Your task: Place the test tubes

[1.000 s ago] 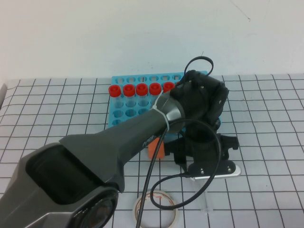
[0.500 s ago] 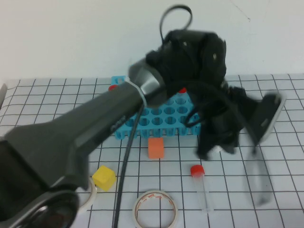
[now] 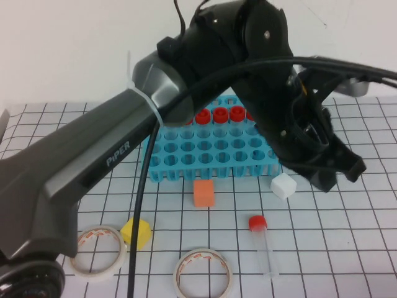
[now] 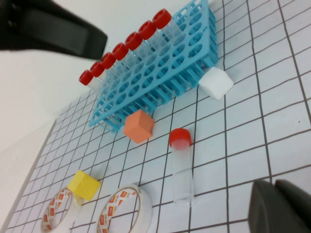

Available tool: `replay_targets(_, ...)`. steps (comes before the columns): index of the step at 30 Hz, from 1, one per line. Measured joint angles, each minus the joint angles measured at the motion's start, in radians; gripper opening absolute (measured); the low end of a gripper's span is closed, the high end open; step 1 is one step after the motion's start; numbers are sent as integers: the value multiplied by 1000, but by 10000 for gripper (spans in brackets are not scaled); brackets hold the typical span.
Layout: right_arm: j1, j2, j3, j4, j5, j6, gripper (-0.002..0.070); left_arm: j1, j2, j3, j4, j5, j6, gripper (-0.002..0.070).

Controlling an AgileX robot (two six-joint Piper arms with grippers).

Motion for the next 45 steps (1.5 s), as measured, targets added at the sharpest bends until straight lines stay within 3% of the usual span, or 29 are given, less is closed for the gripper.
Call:
replay_targets(9,0,0,0,0,1,0,-1,0,-11,114,275,0,-263,0)
replay_targets(16,0,0,0,0,1,0,-1,-17,-208,407,431,-17,-382,0)
replay_targets(20,0,0,0,0,1,0,-1,-17,-322,543,446,-108,-401,0)
replay_targets(28,0,0,0,0,1,0,-1,-36,-400,725,433,-290,-298,6)
replay_targets(31,0,0,0,0,1,0,-1,-74,-400,760,405,-303,-298,75)
replay_targets(38,0,0,0,0,1,0,-1,-149,-366,772,375,-333,-341,401)
replay_targets(41,0,0,0,0,1,0,-1,-147,-307,772,371,-377,-460,449)
replay_targets(45,0,0,0,2,1,0,-1,-145,-215,772,371,-413,-508,461)
